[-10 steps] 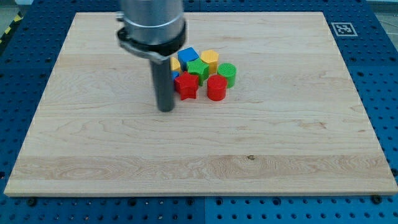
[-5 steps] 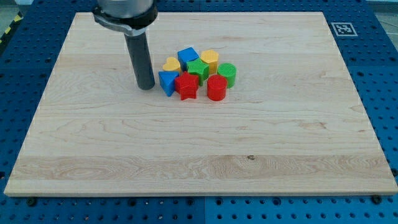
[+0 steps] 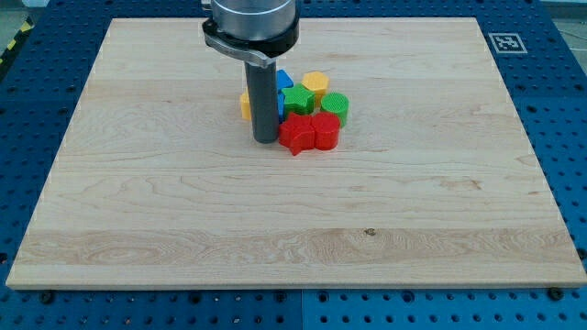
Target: Slightly push the red star towards the red circle
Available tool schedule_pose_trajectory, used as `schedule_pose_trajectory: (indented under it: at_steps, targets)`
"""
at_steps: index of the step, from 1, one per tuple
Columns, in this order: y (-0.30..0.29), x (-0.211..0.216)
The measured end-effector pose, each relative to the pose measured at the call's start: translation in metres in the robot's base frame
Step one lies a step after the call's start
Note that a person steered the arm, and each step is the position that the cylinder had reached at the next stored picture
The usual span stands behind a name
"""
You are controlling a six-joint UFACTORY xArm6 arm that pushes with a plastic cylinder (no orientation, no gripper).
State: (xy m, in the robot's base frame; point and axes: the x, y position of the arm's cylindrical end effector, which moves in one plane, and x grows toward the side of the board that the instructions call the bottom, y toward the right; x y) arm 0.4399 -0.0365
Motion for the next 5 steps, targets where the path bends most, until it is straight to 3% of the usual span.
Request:
schedule_pose_trajectory:
  at_steps: [3, 4, 5]
  targets:
    - [0.035, 0.008]
    - [0.031, 0.042]
    - [0.01, 0.043]
